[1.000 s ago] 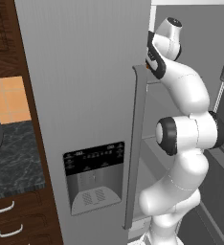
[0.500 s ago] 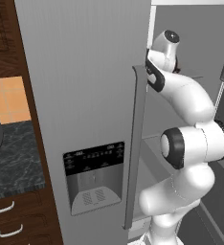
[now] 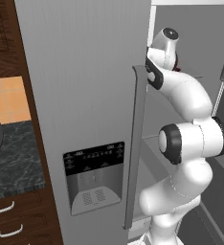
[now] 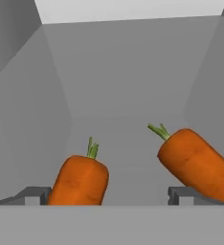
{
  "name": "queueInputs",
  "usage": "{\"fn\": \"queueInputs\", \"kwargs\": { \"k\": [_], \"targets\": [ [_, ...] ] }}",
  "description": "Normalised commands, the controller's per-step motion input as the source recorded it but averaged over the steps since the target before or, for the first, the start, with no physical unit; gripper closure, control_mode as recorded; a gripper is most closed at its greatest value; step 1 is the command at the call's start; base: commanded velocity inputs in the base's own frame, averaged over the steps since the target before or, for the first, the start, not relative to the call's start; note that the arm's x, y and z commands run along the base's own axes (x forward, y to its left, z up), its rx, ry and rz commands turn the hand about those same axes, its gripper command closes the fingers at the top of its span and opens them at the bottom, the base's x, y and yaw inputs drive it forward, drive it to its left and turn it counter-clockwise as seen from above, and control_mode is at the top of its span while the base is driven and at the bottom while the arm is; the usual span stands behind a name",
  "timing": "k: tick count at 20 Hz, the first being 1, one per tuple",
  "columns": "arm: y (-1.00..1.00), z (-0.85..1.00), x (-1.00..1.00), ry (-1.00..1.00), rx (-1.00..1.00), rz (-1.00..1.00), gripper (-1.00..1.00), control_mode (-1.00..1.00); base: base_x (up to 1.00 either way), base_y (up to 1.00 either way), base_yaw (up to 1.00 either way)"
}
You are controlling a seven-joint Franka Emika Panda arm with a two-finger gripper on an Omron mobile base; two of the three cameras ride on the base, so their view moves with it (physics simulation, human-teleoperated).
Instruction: Place one carrot and one chicken drumstick in each tupperware on the nearby counter, to pack two identical lunches.
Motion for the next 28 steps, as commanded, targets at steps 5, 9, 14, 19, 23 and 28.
{"fn": "queueInputs", "kwargs": {
  "k": [5, 9, 14, 19, 23, 28],
  "targets": [
    [-0.16, -0.20, -0.17, 0.01, 0.00, -0.01, -1.00, -1.00, 0.00, 0.00, 0.00],
    [-0.01, -0.02, 0.00, 0.02, 0.00, 0.00, 1.00, -1.00, 0.00, 0.00, 0.00],
    [0.00, 0.00, -0.02, 0.00, 0.00, 0.00, 1.00, -1.00, 0.00, 0.00, 0.00],
    [-0.07, 0.00, -0.36, 0.00, 0.00, -0.05, 1.00, -1.00, 0.00, 0.00, 0.00],
    [-0.29, 0.09, -0.96, 0.01, 0.00, -0.02, 1.00, -1.00, 0.00, 0.00, 0.00],
    [-0.03, 0.11, -1.00, 0.00, 0.00, 0.00, 1.00, -1.00, 0.00, 0.00, 0.00]
  ]
}}
